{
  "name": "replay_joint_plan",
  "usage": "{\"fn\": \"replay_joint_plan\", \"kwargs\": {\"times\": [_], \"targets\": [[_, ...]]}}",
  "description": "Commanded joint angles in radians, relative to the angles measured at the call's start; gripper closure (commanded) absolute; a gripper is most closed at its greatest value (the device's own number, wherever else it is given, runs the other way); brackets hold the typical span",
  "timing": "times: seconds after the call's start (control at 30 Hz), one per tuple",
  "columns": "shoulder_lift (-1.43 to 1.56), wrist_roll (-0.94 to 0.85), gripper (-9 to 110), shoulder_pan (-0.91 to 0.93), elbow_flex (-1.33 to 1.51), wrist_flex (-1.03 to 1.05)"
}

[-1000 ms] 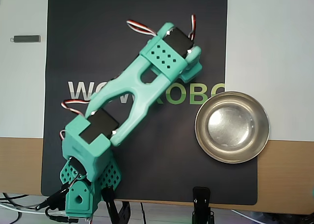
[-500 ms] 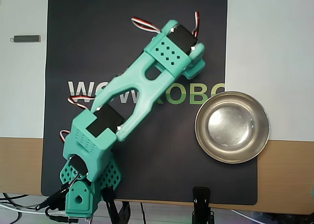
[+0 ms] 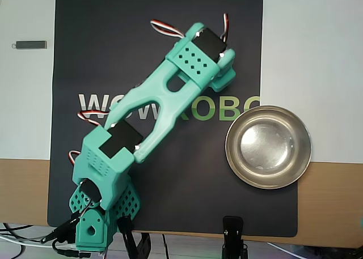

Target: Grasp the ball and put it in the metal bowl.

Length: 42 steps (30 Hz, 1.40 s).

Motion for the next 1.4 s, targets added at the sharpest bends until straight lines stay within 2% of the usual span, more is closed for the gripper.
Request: {"fn": "replay_joint_plan", "kwargs": {"times": [0.0, 0.83, 1.13, 1.23, 1.37], "targets": [[-0.008, -0.005, 26, -0.014, -0.009, -0.002], [-0.023, -0.005, 26, -0.020, -0.018, -0.003], [-0.023, 0.002, 58, -0.018, -0.018, -0.003], [-0.023, 0.003, 63, -0.018, -0.018, -0.003], [-0.023, 0.003, 63, -0.017, -0.018, -0.003]]}}
